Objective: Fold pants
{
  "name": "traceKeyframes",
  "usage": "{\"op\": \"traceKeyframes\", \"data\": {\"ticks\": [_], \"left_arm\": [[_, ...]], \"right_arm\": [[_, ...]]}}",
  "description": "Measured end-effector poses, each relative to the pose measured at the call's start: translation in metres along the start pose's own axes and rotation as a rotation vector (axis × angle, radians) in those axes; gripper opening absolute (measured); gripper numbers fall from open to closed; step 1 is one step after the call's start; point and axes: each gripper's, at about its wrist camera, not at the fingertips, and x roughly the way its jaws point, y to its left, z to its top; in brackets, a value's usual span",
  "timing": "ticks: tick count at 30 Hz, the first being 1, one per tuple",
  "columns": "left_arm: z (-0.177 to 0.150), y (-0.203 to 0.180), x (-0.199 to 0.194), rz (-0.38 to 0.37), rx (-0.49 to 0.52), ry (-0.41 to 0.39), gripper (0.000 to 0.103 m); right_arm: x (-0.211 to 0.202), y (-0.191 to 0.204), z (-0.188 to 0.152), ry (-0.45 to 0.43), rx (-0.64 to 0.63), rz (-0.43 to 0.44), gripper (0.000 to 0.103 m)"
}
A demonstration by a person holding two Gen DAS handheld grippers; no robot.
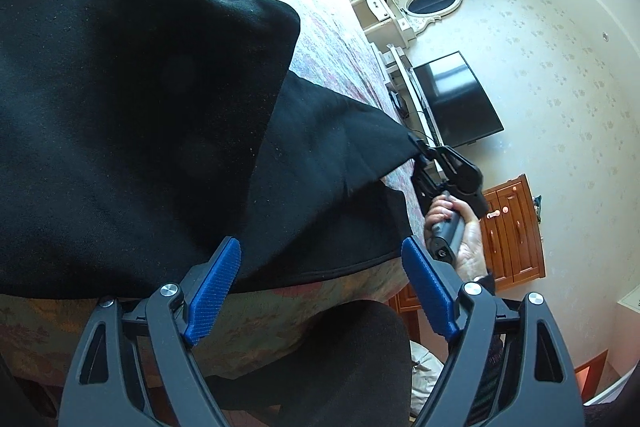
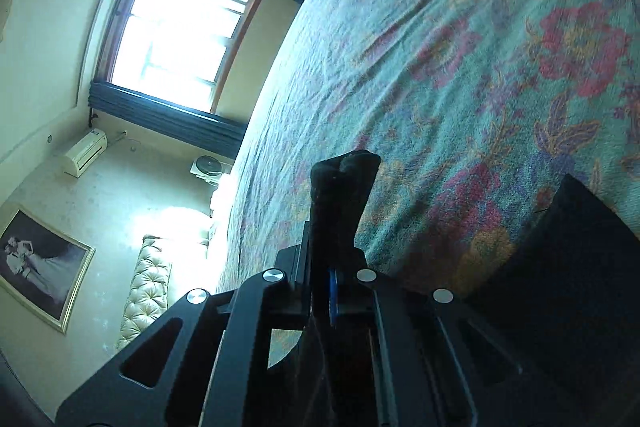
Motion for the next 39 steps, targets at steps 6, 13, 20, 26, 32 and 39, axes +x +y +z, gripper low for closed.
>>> {"op": "traceKeyframes", "data": {"ticks": [6, 13, 20, 26, 32, 39], "left_arm": [[-0.020, -0.024, 0.020, -0.079, -0.013, 0.044, 0.081], [-0.027, -0.029, 0.040, -0.052, -0.024, 0.029, 0.082], [-0.021, -0.020, 0.053, -0.047, -0.179, -0.089, 0.082], [-0.013, -0.008, 0.057, -0.043, -0.288, -0.084, 0.062], [-0.015, 0.008, 0.058, 0.013, -0.314, -0.019, 0.011], [-0.017, -0.003, 0.054, 0.068, -0.254, -0.011, 0.010]], "right_arm": [[-0.052, 0.024, 0.005, -0.049, -0.052, 0.026, 0.006], [-0.089, 0.008, -0.016, -0.071, -0.031, 0.015, 0.006], [-0.101, 0.027, -0.012, -0.091, -0.054, 0.073, 0.006], [-0.103, 0.024, -0.014, -0.089, -0.060, 0.077, 0.006], [-0.104, -0.018, -0.024, -0.072, -0.010, -0.006, 0.006], [-0.109, -0.078, -0.036, -0.041, 0.064, -0.115, 0.006]]}}
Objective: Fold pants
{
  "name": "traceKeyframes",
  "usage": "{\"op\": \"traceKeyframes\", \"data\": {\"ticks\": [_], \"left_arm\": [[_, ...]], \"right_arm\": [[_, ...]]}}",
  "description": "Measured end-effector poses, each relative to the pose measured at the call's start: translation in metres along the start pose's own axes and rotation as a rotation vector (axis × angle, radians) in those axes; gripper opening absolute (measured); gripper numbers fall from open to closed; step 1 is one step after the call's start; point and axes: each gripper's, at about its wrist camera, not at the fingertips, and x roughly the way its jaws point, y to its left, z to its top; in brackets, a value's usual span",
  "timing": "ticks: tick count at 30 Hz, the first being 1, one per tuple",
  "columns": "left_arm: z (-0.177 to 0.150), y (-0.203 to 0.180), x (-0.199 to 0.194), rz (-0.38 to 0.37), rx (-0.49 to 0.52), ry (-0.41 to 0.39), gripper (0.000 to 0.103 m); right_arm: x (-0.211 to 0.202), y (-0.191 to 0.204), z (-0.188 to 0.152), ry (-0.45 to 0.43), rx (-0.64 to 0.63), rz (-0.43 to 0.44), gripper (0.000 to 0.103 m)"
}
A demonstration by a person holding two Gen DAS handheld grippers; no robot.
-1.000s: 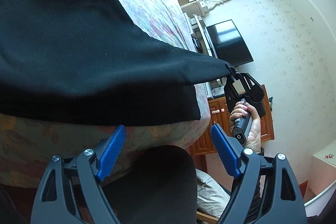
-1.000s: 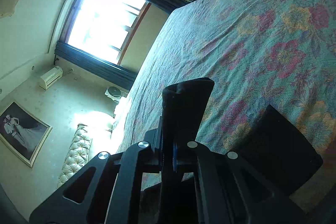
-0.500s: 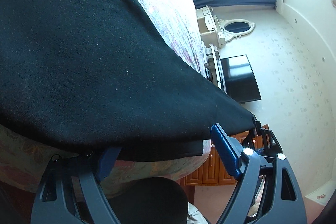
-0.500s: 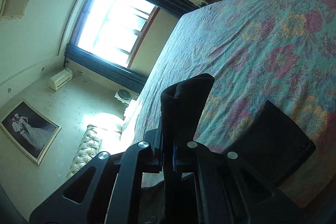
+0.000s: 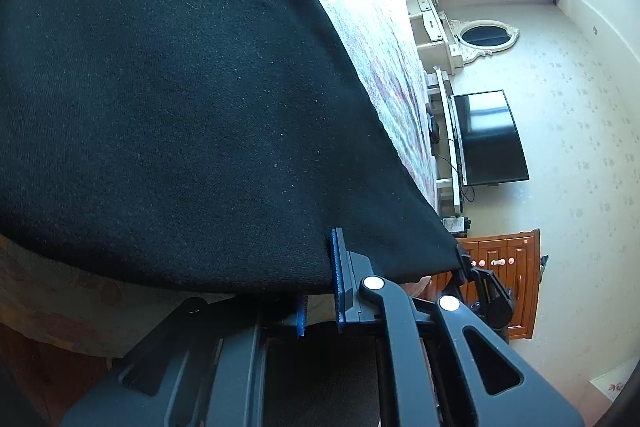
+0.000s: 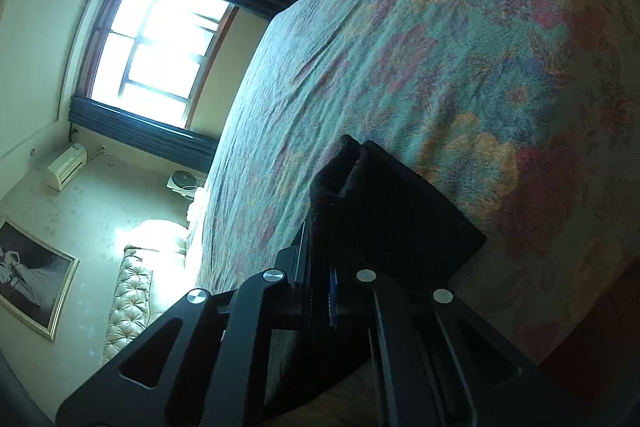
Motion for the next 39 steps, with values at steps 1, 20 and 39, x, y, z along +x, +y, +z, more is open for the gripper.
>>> {"op": "traceKeyframes", "data": {"ticks": [1, 20, 39], "left_arm": [[0.000, 0.001, 0.001, 0.002, 0.003, 0.004, 0.010], [-0.013, -0.029, -0.005, -0.024, 0.153, 0.102, 0.071], [0.087, 0.009, -0.142, 0.384, 0.514, -0.287, 0.085]], "right_arm": [[0.001, -0.008, -0.002, 0.007, 0.008, -0.012, 0.006], [-0.024, -0.051, 0.007, -0.042, 0.050, -0.084, 0.037], [0.010, -0.023, 0.039, 0.059, -0.152, -0.106, 0.075]]}}
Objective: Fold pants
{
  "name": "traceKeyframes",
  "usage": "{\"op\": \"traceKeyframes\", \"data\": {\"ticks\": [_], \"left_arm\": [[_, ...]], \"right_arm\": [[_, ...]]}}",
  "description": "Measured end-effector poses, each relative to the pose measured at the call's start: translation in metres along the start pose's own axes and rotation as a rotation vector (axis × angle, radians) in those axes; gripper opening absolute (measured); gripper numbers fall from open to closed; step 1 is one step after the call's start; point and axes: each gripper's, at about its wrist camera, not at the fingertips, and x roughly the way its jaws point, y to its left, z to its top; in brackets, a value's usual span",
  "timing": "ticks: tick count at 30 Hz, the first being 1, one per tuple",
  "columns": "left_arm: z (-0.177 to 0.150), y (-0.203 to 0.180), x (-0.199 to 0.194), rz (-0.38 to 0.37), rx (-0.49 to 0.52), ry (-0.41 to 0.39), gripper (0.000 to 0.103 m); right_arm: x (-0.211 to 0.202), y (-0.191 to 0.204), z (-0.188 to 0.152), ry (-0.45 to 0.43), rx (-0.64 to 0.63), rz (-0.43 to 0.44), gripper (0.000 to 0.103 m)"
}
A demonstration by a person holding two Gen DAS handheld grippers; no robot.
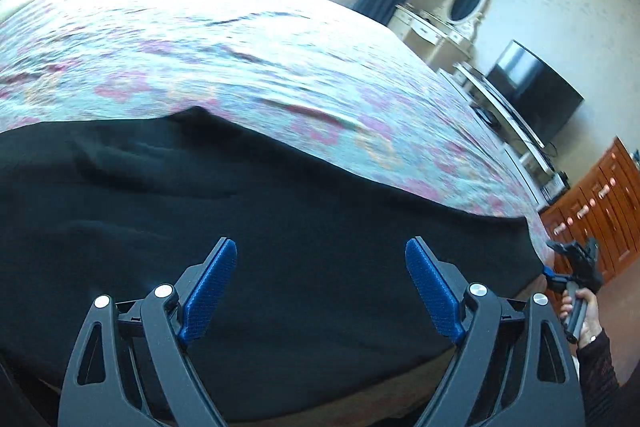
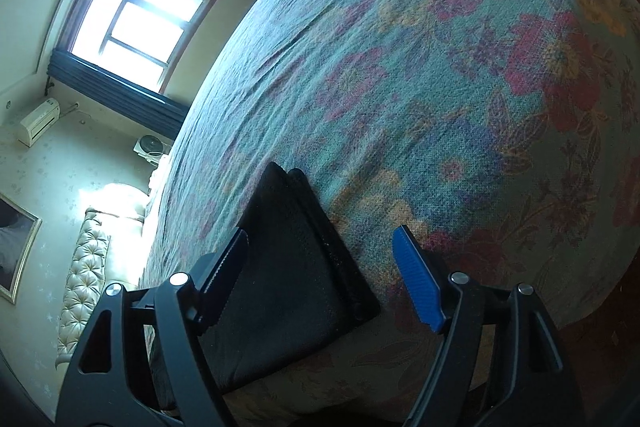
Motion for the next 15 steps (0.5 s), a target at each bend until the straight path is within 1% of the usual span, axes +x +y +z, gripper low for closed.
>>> {"op": "traceKeyframes", "data": {"ticks": [2, 4, 6, 7, 8, 9, 11, 13, 15], "left_arm": [[0.009, 0.033, -0.006, 0.043, -0.048, -0.032, 0.085], [0.015, 0.067, -0.011, 0.087, -0.091, -0.045, 0.085], [0.017, 0.094, -0.014, 0.089, -0.143, -0.049, 0.085], [0.017, 0.105, -0.015, 0.077, -0.171, -0.046, 0.085], [0.016, 0.116, -0.016, 0.045, -0.194, -0.046, 0.085], [0.014, 0.122, -0.017, 0.009, -0.207, -0.048, 0.085], [0.012, 0.127, -0.019, -0.017, -0.200, -0.057, 0.085], [0.011, 0.125, -0.015, -0.006, -0.172, -0.055, 0.086], [0.009, 0.122, -0.012, 0.008, -0.154, -0.057, 0.088]], "right_arm": [[0.003, -0.002, 0.003, 0.019, -0.010, 0.017, 0.076], [0.012, -0.010, 0.003, 0.072, 0.012, 0.028, 0.076], [0.013, -0.019, 0.002, 0.075, 0.054, 0.073, 0.076], [0.013, -0.024, 0.001, 0.080, 0.083, 0.109, 0.076], [0.015, -0.028, -0.001, 0.099, 0.115, 0.153, 0.076], [0.015, -0.030, -0.004, 0.121, 0.133, 0.189, 0.076], [0.020, -0.031, -0.011, 0.179, 0.136, 0.247, 0.076], [0.024, -0.031, -0.016, 0.211, 0.140, 0.293, 0.076], [0.025, -0.036, -0.019, 0.212, 0.174, 0.329, 0.076]]}}
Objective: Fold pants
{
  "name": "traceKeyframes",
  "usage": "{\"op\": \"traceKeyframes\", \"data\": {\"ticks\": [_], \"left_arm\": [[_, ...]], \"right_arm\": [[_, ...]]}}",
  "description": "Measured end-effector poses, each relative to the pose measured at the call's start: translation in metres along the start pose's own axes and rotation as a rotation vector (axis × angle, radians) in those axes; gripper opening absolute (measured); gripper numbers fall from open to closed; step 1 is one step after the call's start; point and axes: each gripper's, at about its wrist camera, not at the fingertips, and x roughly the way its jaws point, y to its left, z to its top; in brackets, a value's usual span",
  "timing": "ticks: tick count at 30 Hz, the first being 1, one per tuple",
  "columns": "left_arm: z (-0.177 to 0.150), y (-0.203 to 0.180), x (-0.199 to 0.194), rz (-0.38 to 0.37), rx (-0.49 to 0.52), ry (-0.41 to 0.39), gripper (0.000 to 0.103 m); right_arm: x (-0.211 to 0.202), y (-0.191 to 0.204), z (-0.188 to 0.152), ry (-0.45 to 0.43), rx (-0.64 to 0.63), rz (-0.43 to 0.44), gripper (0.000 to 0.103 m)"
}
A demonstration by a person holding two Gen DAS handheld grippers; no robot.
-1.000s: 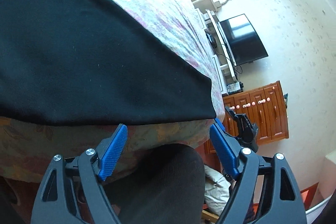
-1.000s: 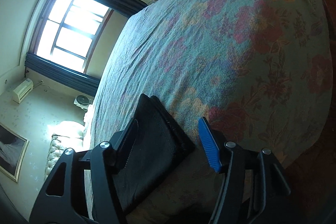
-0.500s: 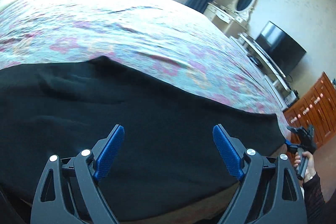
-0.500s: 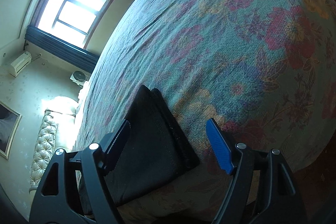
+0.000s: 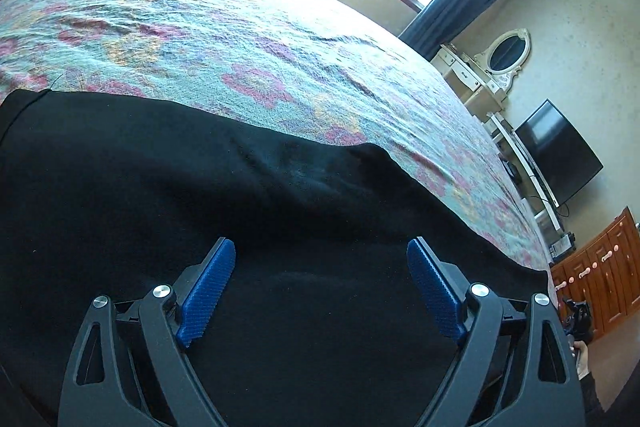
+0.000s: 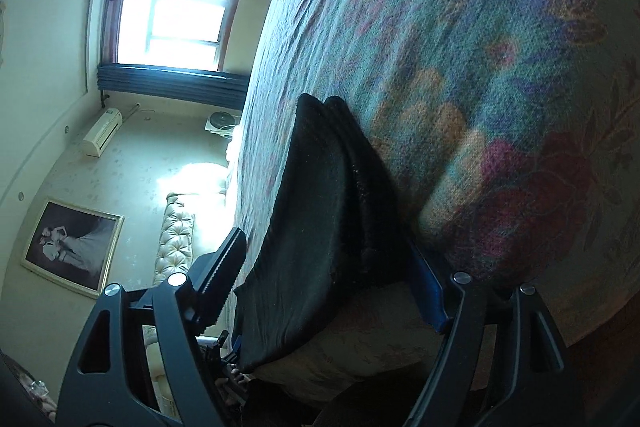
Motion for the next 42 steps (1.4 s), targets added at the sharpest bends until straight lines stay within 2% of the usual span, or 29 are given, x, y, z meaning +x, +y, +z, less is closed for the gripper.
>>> {"op": "traceKeyframes", "data": {"ticks": [2, 4, 6, 8, 11, 14, 15, 18, 20, 22, 24, 25, 28, 36, 42], "left_arm": [[-0.001, -0.003, 0.002, 0.009, 0.014, -0.003, 0.089], [-0.001, -0.002, 0.002, 0.012, 0.022, -0.005, 0.089], [0.000, -0.001, 0.002, 0.004, 0.016, -0.004, 0.089], [0.001, 0.002, 0.002, -0.010, -0.004, -0.001, 0.089], [0.003, 0.008, 0.000, -0.034, -0.042, -0.001, 0.089], [0.003, 0.009, -0.001, -0.035, -0.049, -0.002, 0.089], [0.003, 0.007, -0.001, -0.030, -0.043, -0.001, 0.089], [0.001, 0.006, -0.001, -0.019, -0.024, 0.001, 0.089], [0.001, 0.005, 0.000, -0.017, -0.021, 0.002, 0.089], [0.001, 0.006, 0.000, -0.016, -0.020, 0.001, 0.089], [0.000, 0.005, 0.000, -0.011, -0.014, 0.000, 0.089], [0.000, 0.005, 0.001, -0.007, -0.010, 0.000, 0.089], [-0.001, 0.004, 0.001, 0.001, 0.001, 0.002, 0.089], [0.000, 0.004, 0.002, 0.004, -0.009, 0.009, 0.089], [0.004, 0.006, 0.003, 0.004, -0.024, 0.018, 0.089]], "right_arm": [[-0.004, -0.006, 0.000, -0.025, 0.039, 0.031, 0.076], [-0.014, -0.009, -0.001, -0.078, 0.052, 0.025, 0.073], [-0.022, -0.014, -0.005, -0.131, 0.094, 0.007, 0.065], [-0.024, -0.020, -0.012, -0.107, 0.136, 0.028, 0.063], [-0.012, -0.016, -0.022, -0.003, 0.113, 0.061, 0.065], [-0.009, -0.002, -0.019, -0.087, 0.060, 0.010, 0.066], [-0.007, 0.000, -0.017, -0.111, 0.060, 0.010, 0.072], [0.004, 0.002, -0.008, -0.119, 0.071, 0.024, 0.081], [0.009, 0.008, -0.002, -0.099, 0.063, 0.008, 0.081], [0.010, 0.015, -0.002, -0.082, 0.018, -0.073, 0.065], [0.017, 0.023, -0.004, -0.064, -0.008, -0.147, 0.026], [0.016, 0.024, -0.005, -0.066, 0.000, -0.156, 0.021], [0.009, 0.038, -0.010, -0.099, -0.017, -0.151, 0.016], [0.020, 0.136, -0.016, -0.095, -0.191, -0.135, 0.013], [0.034, 0.205, -0.033, -0.080, -0.297, -0.077, 0.013]]}}
